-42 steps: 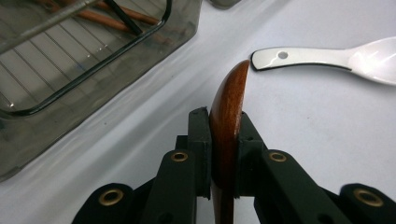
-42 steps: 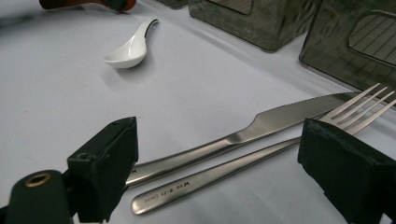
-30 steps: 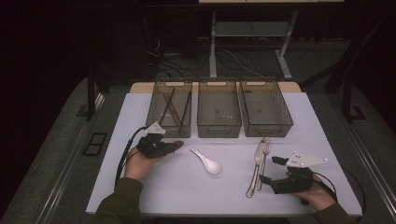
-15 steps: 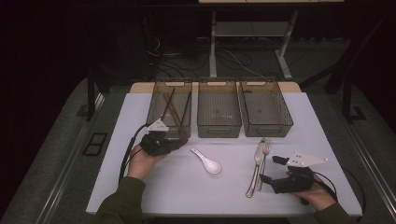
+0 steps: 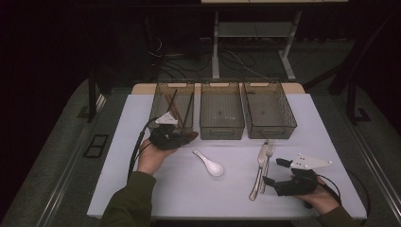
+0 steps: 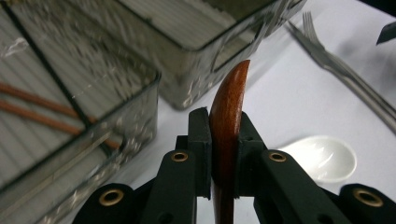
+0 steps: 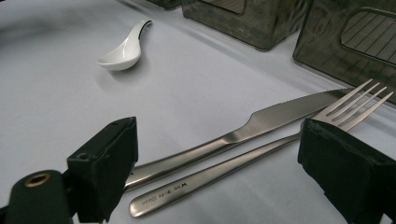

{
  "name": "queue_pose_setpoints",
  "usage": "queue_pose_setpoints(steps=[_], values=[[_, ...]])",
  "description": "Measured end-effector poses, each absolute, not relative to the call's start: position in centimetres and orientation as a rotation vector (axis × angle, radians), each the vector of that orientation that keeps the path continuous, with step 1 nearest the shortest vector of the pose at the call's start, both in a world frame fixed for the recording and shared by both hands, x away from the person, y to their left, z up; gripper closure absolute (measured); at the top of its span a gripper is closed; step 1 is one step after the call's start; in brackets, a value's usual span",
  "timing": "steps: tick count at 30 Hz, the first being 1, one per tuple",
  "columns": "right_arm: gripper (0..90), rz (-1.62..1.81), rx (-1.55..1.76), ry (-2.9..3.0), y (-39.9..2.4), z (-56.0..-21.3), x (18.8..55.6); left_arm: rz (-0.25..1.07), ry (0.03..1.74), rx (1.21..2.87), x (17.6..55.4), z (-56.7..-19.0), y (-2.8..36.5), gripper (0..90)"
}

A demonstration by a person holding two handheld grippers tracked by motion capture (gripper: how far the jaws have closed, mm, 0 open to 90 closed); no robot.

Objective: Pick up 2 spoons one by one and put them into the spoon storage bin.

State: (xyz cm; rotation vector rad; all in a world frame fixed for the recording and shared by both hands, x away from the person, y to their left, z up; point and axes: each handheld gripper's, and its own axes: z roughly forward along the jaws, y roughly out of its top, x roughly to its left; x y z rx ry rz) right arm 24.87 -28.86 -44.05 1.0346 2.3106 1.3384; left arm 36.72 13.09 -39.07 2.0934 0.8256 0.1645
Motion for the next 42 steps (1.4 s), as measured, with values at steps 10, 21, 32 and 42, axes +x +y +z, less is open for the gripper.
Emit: queue_pose_setpoints(steps=[10,21,32,42], values=[[12.4,1.340,1.031,2.312,-28.9,-44.0,24.8,0.163,0.781,2.075,37.9,-36.9,10.8,80.8],[12.5,1.356,1.031,2.307,-29.0,-44.0,24.8,0.153,0.738,2.069,39.4,-35.7,7.9,80.7],[12.5,1.364,1.023,2.312,-29.0,-43.9,24.8,0.137,0.708,2.060,41.4,-34.8,4.9,80.6],[12.5,1.373,1.034,2.309,-29.1,-43.9,24.8,0.150,0.692,2.061,43.3,-33.7,1.6,80.6]])
